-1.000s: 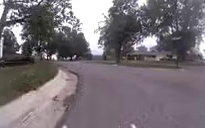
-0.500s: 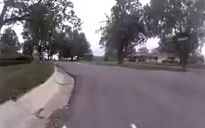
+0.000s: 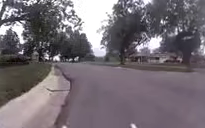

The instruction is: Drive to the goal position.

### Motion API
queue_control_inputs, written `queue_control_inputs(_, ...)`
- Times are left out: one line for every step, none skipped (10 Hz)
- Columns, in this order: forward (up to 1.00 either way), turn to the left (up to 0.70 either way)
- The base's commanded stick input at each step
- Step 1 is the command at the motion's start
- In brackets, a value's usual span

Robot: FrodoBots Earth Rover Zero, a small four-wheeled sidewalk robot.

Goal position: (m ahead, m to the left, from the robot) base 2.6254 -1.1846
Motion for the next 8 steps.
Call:
queue_control_inputs(1.00,0.32)
queue_control_inputs(1.00,0.22)
queue_control_inputs(1.00,0.08)
queue_control_inputs(1.00,0.03)
queue_control_inputs(1.00,0.03)
queue_control_inputs(1.00,0.03)
queue_control_inputs(1.00,0.04)
queue_control_inputs(1.00,0.09)
